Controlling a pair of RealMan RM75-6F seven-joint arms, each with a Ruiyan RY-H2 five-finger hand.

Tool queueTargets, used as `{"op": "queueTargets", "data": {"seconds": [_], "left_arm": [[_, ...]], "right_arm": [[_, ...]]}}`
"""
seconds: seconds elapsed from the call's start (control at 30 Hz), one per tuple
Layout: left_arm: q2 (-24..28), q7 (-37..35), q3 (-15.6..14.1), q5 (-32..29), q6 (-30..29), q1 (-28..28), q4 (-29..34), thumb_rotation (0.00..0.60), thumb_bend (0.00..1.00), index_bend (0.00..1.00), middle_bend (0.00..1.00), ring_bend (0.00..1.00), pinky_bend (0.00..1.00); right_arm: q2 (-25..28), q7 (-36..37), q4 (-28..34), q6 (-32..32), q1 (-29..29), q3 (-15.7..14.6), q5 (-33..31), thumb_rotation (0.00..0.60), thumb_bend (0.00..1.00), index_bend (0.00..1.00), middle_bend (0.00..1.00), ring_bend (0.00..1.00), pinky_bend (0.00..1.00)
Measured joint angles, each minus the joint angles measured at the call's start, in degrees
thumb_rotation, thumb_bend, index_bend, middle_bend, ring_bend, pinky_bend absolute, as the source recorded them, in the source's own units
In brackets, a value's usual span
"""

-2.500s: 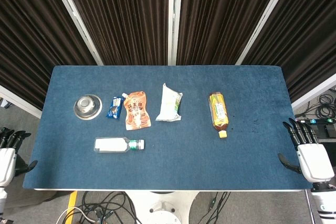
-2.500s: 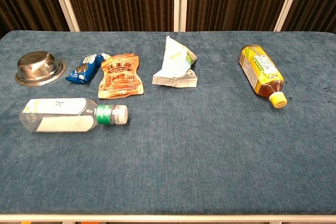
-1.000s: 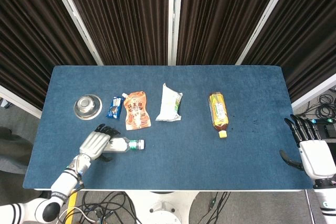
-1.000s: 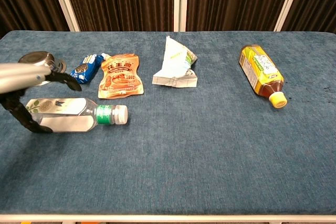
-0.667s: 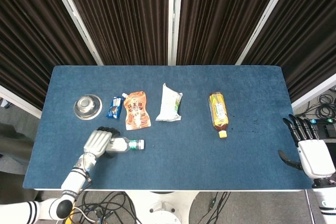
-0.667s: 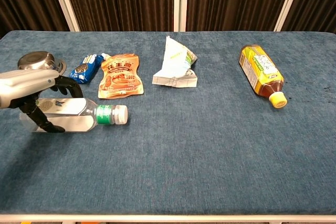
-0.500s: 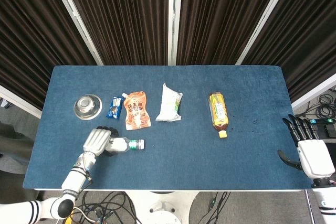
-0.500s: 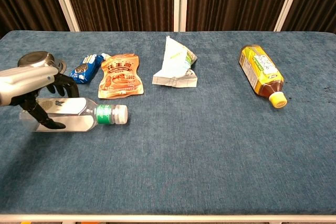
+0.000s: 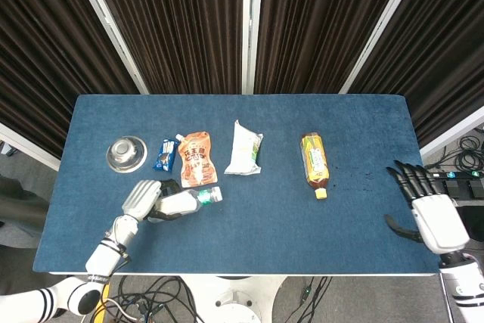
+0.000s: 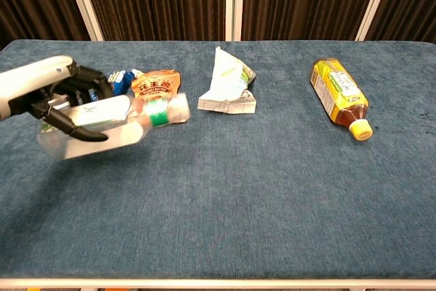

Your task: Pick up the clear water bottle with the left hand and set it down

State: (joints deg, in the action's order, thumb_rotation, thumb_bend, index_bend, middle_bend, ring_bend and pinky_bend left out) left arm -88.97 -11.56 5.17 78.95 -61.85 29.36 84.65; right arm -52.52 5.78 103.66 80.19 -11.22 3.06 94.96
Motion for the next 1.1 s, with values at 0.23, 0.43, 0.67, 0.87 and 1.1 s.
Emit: {"op": "queueTargets", "data": {"seconds": [0.23,0.43,0.67,0.87,1.1], "left_arm": [[-2.6,-17.7,-0.3,13.2,-5.0,2.4,-2.6,0.600,0.25,0.65,0.62,0.55,0.56],[-6.4,-18.4,1.4,14.4,-6.3,5.5,-2.7,0.600,0.25,0.65,0.62,0.55,0.55],[-8.1,-19.0,2.7,13.3,-7.7,6.4,-1.2,0.600,0.25,0.65,0.62,0.55,0.54],[-8.6,-18.4,2.6,13.0,-8.8,6.4,-0.5,0.600,0.25,0.66,0.62,0.55,0.54],[-8.3,-18.4,2.4,12.7,-8.9,6.7,0.1,0.600,0.25,0.66,0.62,0.55,0.54]], "right_arm": [[4.7,3.2,8.7,-10.1,-7.1,0.6,2.3,0.600,0.19,0.14,0.04,0.00,0.00],[5.9,4.8,15.0,-19.5,-15.0,2.8,0.9,0.600,0.17,0.23,0.04,0.00,0.00],[5.3,0.5,18.6,-24.1,-19.3,5.5,-5.3,0.578,0.16,0.25,0.04,0.00,0.00],[4.8,-3.1,20.6,-26.0,-21.3,6.8,-9.7,0.579,0.16,0.25,0.04,0.00,0.00],[3.6,-3.9,20.4,-26.2,-22.0,6.6,-10.5,0.578,0.16,0.25,0.04,0.00,0.00]]}}
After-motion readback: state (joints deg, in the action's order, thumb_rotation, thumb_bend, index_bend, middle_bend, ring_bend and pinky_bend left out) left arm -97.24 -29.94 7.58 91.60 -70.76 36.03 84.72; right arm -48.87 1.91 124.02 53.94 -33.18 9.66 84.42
